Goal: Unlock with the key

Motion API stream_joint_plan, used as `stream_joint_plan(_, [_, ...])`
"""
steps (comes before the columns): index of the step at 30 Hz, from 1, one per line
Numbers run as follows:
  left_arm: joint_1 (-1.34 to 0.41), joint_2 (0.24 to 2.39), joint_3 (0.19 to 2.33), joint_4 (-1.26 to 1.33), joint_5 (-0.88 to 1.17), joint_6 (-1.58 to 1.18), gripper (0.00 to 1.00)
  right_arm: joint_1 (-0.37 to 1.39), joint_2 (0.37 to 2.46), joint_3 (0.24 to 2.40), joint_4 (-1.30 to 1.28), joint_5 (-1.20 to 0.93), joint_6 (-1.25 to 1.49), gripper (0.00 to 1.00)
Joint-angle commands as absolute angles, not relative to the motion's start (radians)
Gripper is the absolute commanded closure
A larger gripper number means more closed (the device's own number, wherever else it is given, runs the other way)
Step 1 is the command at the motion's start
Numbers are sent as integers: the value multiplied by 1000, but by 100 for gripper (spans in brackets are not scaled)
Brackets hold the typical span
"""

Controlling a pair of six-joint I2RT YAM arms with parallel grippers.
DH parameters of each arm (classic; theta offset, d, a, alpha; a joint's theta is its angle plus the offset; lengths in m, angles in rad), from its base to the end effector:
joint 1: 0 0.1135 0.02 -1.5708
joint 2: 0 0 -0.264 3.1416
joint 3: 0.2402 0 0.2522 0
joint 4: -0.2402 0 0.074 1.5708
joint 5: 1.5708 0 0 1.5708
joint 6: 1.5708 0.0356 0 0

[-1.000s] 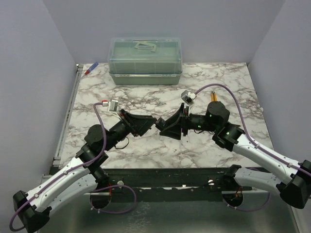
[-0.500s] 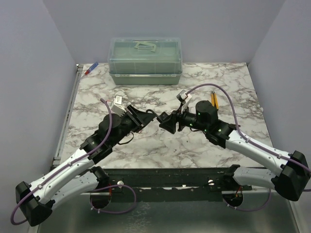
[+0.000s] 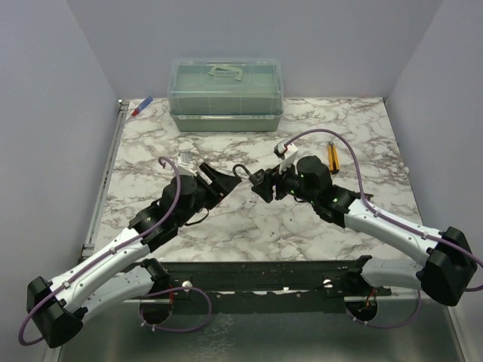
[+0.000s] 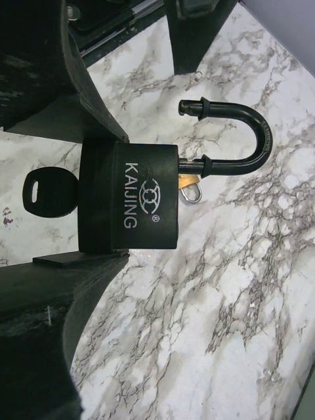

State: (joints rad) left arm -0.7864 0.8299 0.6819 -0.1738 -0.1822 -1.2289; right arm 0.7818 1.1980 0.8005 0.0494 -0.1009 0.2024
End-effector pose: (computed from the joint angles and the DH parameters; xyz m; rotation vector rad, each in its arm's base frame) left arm 0.1433 -0.1344 0.2970 -0.5871 1.9892 -1.1603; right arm 0.1932 0.1969 0.2825 -0.6360 1.8872 0.7477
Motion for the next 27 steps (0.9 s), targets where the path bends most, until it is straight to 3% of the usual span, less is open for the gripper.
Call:
stream_joint_plan(1, [-785, 762, 713, -271, -265, -1145, 27, 784, 1186, 809, 106, 11, 211, 99])
stream_joint_plan(10, [-782, 727, 818, -529, -379, -864, 2, 782, 1312, 825, 71, 225, 279, 99])
stream_joint_plan(20, [-781, 796, 917, -678, -571, -587, 1, 656, 1538, 929, 66, 192, 330, 100])
stream_joint_plan(27, [-779, 823, 904, -671, -549, -544, 1, 546, 1694, 1001, 94, 112, 323, 99])
